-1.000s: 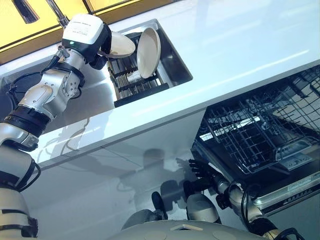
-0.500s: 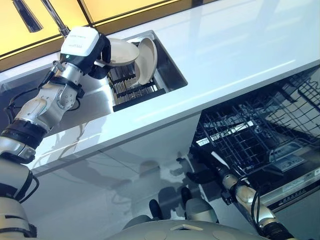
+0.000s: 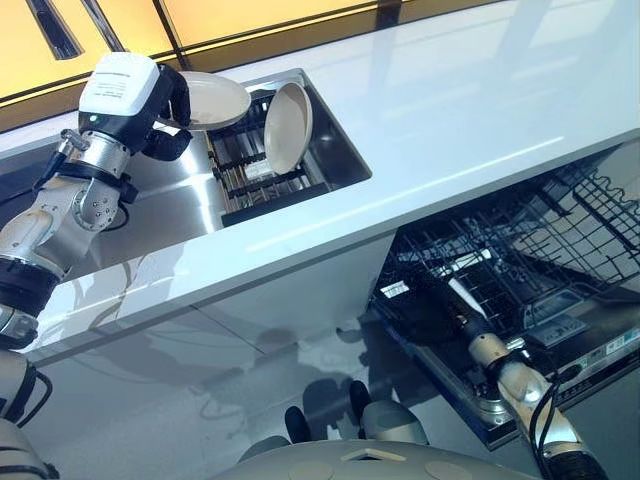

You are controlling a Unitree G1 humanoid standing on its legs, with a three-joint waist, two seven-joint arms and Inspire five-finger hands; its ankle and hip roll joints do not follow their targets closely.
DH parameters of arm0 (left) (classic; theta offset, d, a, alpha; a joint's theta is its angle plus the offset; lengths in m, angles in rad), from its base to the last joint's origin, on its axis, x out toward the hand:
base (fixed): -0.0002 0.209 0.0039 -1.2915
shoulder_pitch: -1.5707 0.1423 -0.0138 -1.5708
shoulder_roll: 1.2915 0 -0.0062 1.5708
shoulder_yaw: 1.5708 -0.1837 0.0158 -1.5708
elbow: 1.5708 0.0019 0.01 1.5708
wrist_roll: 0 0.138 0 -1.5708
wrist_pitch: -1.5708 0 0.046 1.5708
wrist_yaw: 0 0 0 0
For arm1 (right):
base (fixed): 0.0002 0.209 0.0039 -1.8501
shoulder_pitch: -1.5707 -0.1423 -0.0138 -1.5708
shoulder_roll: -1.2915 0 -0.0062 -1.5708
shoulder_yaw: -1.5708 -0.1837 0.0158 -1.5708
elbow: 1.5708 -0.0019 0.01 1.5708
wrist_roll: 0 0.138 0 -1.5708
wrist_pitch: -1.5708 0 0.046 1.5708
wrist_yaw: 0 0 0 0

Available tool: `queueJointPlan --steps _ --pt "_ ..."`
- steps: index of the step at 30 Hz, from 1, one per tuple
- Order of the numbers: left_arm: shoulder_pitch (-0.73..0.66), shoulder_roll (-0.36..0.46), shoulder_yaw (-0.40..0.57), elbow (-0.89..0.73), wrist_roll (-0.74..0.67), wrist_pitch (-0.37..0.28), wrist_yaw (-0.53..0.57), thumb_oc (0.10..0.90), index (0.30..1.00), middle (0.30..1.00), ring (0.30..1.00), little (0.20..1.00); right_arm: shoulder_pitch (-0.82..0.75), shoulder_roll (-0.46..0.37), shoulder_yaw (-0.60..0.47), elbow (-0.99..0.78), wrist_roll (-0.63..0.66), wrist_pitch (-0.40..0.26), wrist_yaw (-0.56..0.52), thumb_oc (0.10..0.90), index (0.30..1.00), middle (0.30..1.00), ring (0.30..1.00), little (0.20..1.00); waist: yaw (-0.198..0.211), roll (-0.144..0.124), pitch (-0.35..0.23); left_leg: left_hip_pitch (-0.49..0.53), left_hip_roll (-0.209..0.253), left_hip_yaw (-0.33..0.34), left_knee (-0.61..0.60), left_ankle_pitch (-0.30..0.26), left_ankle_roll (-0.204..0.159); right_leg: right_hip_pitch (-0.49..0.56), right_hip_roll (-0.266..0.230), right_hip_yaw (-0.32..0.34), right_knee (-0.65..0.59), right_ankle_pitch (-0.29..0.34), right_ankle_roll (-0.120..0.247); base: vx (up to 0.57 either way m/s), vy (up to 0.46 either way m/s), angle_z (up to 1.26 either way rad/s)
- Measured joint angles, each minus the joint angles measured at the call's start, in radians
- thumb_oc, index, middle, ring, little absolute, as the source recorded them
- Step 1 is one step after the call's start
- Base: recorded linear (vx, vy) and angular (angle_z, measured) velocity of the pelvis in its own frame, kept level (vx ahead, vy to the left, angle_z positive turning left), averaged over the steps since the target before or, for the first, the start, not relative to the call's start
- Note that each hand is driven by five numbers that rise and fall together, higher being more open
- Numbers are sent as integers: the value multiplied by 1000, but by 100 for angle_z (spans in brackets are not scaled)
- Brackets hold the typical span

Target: Pick up plates and place into dishwasher.

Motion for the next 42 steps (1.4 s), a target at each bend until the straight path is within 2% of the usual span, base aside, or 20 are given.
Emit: queueJointPlan --steps 5,14,23,29,36,42 --pt "0 2 18 -25 -19 -9 11 100 300 300 300 200 8 -1 -27 -40 8 -9 -10 800 900 900 900 900 -10 1 -1 -1 0 8 2 -2 0 -5 2 11 1 1 1 -2 27 -9" --pt "1 44 32 -53 -36 -27 15 100 300 300 300 200 24 -36 -183 -64 17 -23 -130 800 900 900 900 900 -34 4 -3 1 7 25 3 -9 -5 -12 10 34 1 1 1 -9 10 -7" --pt "1 61 38 -84 -63 -29 13 100 300 300 300 200 64 -71 -255 -63 26 -21 -193 800 900 900 900 900 -48 18 -13 0 10 33 0 -14 -10 -22 16 53 1 3 -2 -10 5 -7" --pt "1 87 38 -100 -76 -26 13 100 300 300 300 200 84 -83 -345 -49 26 -16 -270 800 900 900 900 900 -59 21 -17 1 10 34 -1 -17 -11 -24 18 58 1 3 -2 -7 12 -2" --pt "0 93 39 -162 -152 -21 -1 100 300 300 300 200 59 -184 -433 -63 21 -30 -399 800 900 900 900 900 -76 21 -18 12 10 33 -1 -25 -11 -23 21 82 2 3 -2 -13 15 -10" --pt "0 66 39 -208 -155 -27 -52 100 300 300 300 200 0 -227 -470 -140 -110 -64 -529 800 900 900 900 900 -80 32 -28 15 11 31 -1 -30 -12 -22 22 84 2 3 -2 -3 5 -4"
